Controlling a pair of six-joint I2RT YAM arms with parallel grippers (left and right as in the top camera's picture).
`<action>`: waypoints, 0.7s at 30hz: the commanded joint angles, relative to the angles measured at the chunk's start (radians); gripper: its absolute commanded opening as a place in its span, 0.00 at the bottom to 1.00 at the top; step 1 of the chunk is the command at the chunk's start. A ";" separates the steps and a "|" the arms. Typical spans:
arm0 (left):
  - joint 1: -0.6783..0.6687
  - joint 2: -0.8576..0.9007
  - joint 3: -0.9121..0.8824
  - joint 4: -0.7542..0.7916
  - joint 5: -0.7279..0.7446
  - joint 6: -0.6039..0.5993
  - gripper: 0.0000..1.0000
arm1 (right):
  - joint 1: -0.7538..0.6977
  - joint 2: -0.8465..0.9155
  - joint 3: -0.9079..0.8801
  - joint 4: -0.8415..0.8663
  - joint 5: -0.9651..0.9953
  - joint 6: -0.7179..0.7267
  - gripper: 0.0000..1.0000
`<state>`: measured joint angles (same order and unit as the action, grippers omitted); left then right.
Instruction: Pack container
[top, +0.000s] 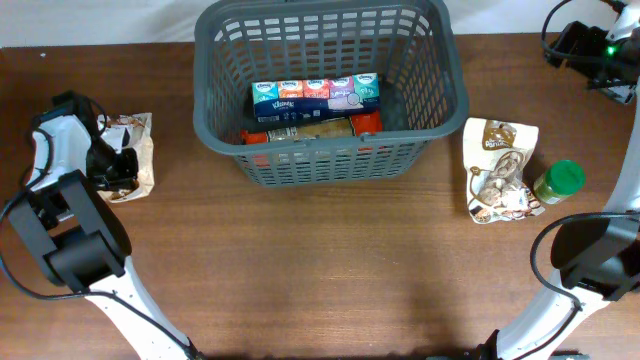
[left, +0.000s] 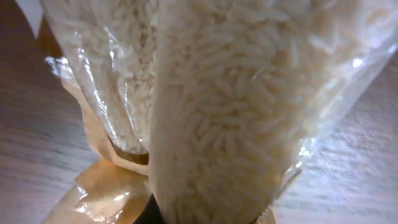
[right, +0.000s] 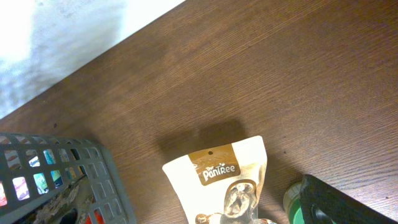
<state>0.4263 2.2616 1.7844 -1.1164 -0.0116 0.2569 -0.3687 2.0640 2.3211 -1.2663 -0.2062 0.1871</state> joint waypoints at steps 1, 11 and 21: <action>0.000 -0.005 0.053 -0.043 0.077 -0.003 0.02 | 0.002 0.005 0.021 0.003 0.013 0.005 0.99; -0.050 -0.305 0.195 -0.094 0.079 -0.002 0.02 | 0.002 0.005 0.021 0.003 0.013 0.005 0.99; -0.254 -0.716 0.256 -0.002 0.084 0.269 0.02 | 0.002 0.005 0.021 0.003 0.013 0.005 0.99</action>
<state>0.2539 1.6772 2.0052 -1.1618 0.0452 0.3653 -0.3687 2.0640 2.3211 -1.2663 -0.2062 0.1875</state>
